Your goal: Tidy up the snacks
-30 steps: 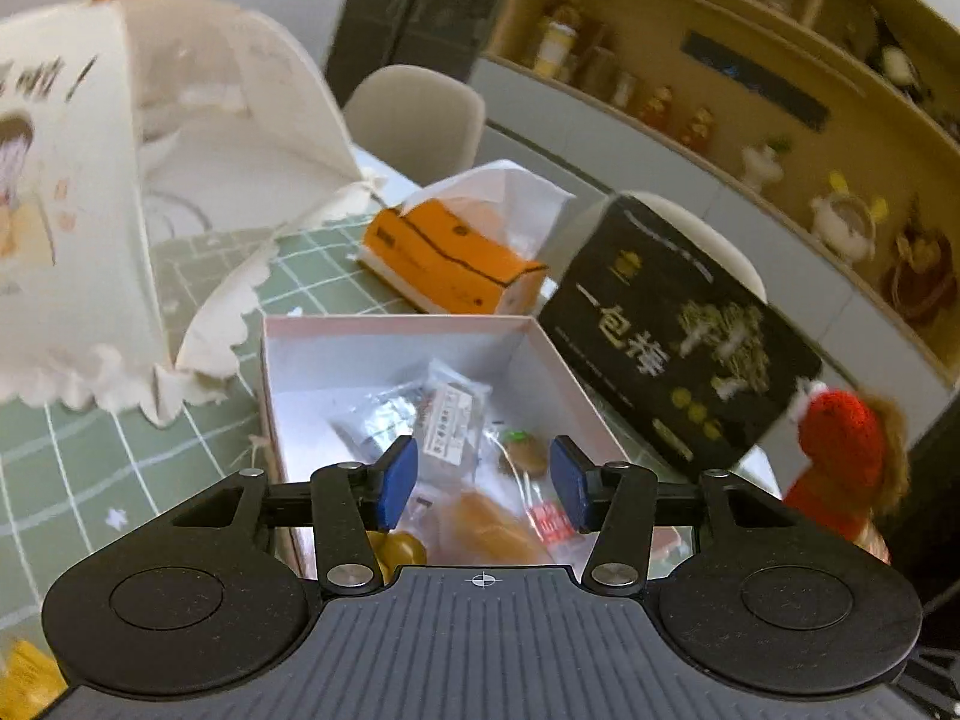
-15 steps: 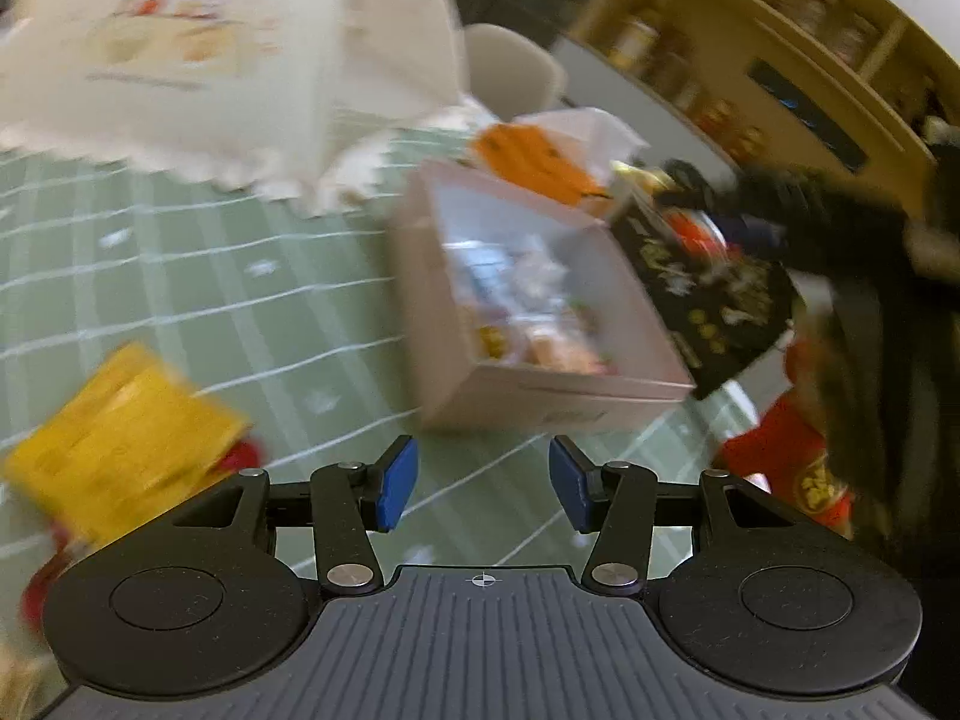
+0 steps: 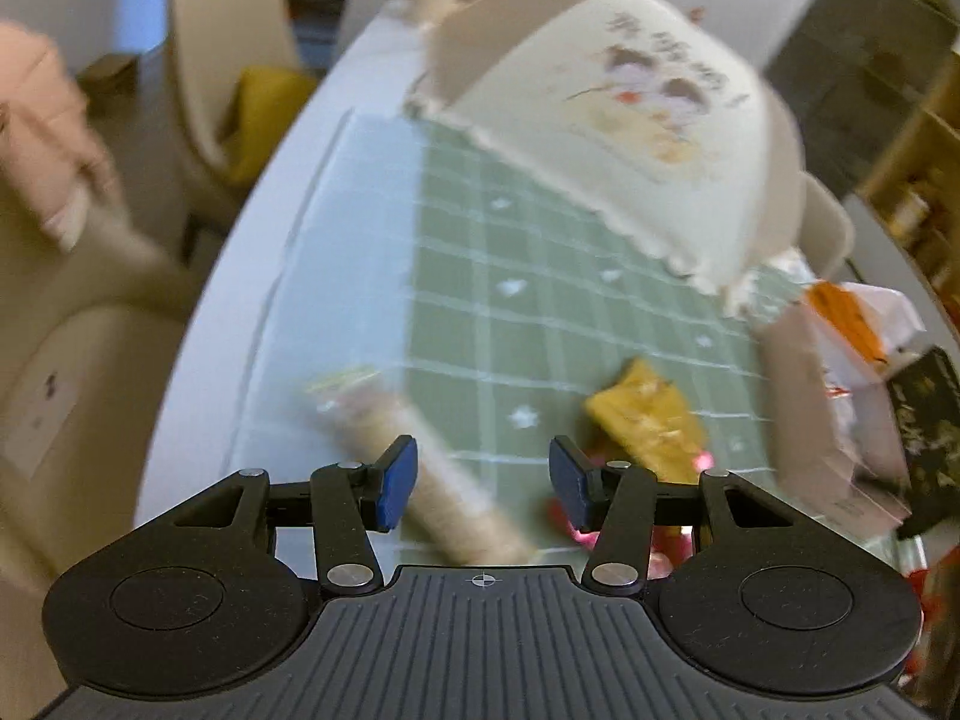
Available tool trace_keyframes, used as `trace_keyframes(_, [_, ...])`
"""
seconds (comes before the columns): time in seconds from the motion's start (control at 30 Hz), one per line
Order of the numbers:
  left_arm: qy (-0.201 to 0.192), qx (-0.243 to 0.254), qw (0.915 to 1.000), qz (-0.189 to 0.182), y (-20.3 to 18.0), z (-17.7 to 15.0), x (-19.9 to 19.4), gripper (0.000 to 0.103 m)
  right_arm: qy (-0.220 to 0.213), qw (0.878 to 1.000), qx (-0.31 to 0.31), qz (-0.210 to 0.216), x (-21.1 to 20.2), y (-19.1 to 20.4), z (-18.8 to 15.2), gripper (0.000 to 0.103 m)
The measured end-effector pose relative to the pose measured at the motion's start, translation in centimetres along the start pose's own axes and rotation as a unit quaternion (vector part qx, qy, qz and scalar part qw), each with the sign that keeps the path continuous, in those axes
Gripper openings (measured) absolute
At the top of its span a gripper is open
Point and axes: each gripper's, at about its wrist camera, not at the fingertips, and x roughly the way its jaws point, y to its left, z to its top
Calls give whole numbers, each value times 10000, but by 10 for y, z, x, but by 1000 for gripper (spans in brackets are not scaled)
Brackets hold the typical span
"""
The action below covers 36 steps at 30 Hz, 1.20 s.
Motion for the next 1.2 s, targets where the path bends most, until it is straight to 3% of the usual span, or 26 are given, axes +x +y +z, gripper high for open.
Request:
trace_keyframes(0.1, [172, -34, 9998, -8, -2, -5, 4, 54, 449, 9936, -887, 538, 16, 60, -37, 71])
trace_keyframes(0.2, [222, 184, 9994, -193, -17, -10, 5, 54, 531, 9797, -1772, 776, 24, 114, -70, 71])
trace_keyframes(0.3, [256, 353, 9986, -306, -27, -11, 5, 54, 461, 9673, -2346, 849, 29, 151, -89, 71])
trace_keyframes(0.43, [239, 491, 9980, -323, -34, -13, 3, 54, 485, 9640, -2524, 677, 41, 167, -98, 71])
trace_keyframes(0.57, [208, 687, 9969, -311, -38, -10, 3, 54, 435, 9682, -2448, 286, 32, 150, -102, 71])
trace_keyframes(0.77, [142, 1171, 9919, -473, -61, 8, 16, 54, 519, 9794, -1891, -483, 9, 91, -106, 72])
trace_keyframes(0.87, [117, 1566, 9861, -539, -81, 27, 40, 54, 513, 9835, -1514, -841, -5, 65, -106, 72])
trace_keyframes(1.0, [273, 1704, 9844, -346, -98, 39, 80, 54, 457, 9885, -929, -1101, -19, 38, -102, 72])
trace_keyframes(1.1, [525, 1907, 9786, -558, -113, 29, 92, 51, 375, 9907, -600, -1165, -28, 24, -101, 72])
trace_keyframes(1.2, [658, 2326, 9662, -894, -128, 8, 85, 47, 318, 9917, -363, -1190, -34, 16, -106, 72])
